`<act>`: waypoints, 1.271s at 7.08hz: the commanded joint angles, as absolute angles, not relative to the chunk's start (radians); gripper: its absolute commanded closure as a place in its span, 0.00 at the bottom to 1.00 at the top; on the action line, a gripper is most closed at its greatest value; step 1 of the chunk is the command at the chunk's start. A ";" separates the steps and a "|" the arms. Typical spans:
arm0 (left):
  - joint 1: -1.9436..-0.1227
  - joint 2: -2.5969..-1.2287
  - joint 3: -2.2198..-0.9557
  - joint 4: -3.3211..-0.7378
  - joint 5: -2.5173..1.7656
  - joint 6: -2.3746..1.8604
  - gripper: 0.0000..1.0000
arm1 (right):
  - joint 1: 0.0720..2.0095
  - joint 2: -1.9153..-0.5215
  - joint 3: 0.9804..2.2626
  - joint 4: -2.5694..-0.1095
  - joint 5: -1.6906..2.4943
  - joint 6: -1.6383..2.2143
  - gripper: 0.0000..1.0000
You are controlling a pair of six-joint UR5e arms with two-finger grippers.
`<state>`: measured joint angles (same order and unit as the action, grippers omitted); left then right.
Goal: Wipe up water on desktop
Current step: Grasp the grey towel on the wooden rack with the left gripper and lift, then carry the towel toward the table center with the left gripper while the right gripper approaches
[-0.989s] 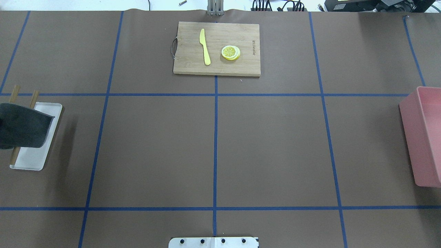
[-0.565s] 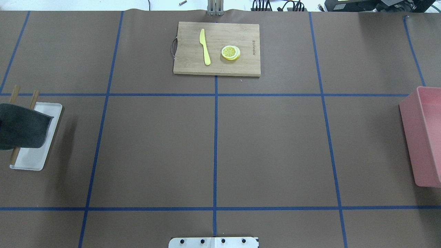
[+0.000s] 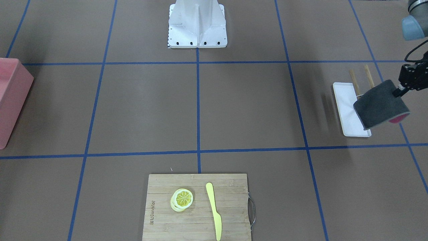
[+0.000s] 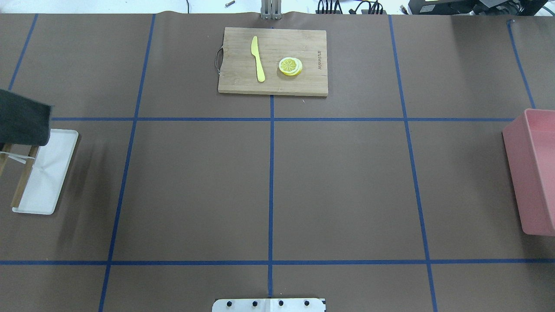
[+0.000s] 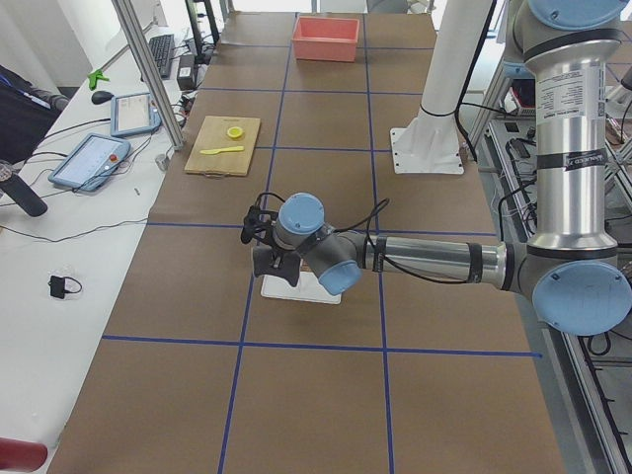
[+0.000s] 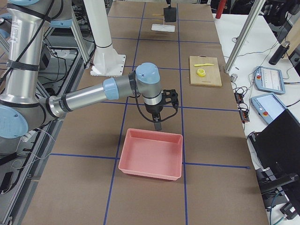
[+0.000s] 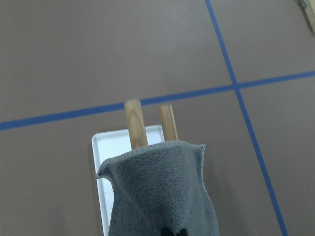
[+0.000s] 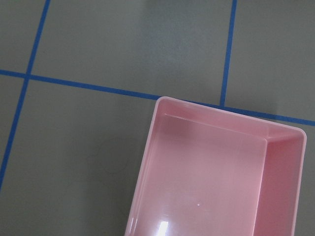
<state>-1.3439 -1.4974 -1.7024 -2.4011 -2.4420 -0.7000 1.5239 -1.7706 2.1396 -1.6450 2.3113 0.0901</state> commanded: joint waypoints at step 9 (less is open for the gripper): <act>-1.057 -1.894 -1.749 -2.303 -2.109 -1.553 1.00 | 1.075 -1.533 2.167 -1.274 2.042 0.576 0.01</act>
<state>-1.1043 -1.8358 -1.7468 -2.3432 -2.1404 -1.4747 1.1941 -1.5471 2.1649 -1.3658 2.2026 0.4533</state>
